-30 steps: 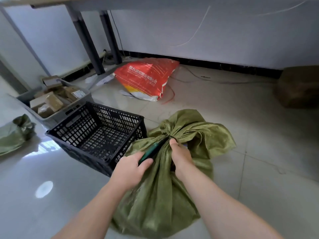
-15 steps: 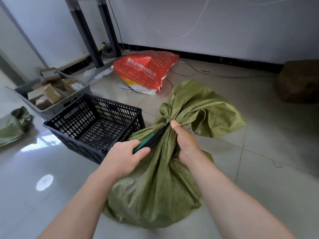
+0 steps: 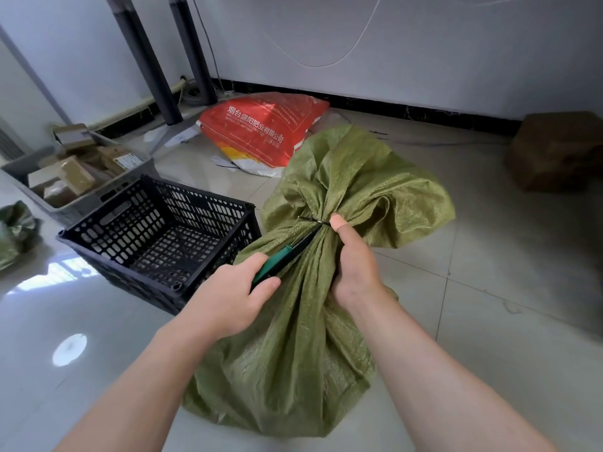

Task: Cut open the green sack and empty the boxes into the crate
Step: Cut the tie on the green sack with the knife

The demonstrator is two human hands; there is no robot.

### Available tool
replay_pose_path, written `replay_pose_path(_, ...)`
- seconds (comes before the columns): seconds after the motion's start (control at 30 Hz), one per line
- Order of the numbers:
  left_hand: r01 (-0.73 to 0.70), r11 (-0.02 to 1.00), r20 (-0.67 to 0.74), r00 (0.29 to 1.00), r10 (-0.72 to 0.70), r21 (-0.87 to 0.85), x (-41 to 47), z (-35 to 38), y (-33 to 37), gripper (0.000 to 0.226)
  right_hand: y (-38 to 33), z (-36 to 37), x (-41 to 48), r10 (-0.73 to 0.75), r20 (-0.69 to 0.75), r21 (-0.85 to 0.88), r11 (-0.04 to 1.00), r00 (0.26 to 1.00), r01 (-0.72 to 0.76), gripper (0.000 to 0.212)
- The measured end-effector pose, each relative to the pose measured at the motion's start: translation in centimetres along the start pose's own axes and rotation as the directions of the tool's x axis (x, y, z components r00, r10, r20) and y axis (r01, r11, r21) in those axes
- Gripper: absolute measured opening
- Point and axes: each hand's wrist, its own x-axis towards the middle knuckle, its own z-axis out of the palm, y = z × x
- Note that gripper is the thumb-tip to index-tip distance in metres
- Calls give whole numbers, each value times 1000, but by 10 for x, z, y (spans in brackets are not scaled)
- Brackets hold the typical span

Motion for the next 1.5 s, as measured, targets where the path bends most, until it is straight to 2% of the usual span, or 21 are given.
replay_pose_path(0.17,22,985,-36,999,-16,168,4,-8,1,42,5,3,7,6,-23,32,999,1000,-5,50)
replay_pose_path(0.3,30,965,-66,998,-14,261,1,-13,5,36,7,3,10,4,-73,13,1000,997,-3,58)
replay_pose_path(0.47,65,951,-72,996,-45,303,3,-17,13,33,4,7,7,-35,-93,18,999,995,37,36)
replay_pose_path(0.63,83,949,-61,996,-67,305,3,-21,14,32,7,13,4,-54,-119,-2,999,991,54,39)
replay_pose_path(0.93,113,970,22,992,-120,214,6,-28,8,29,3,17,-6,-116,-106,-69,992,988,109,19)
replay_pose_path(1.1,113,979,66,990,-126,169,5,-29,6,30,5,22,-9,-103,-138,-30,995,985,100,35)
replay_pose_path(1.3,143,968,62,985,-158,208,5,-38,10,25,8,27,-6,-165,-164,-181,974,973,135,33)
replay_pose_path(1.5,148,949,54,984,-169,278,3,-39,20,20,3,25,-12,-306,-156,-393,891,939,225,35)
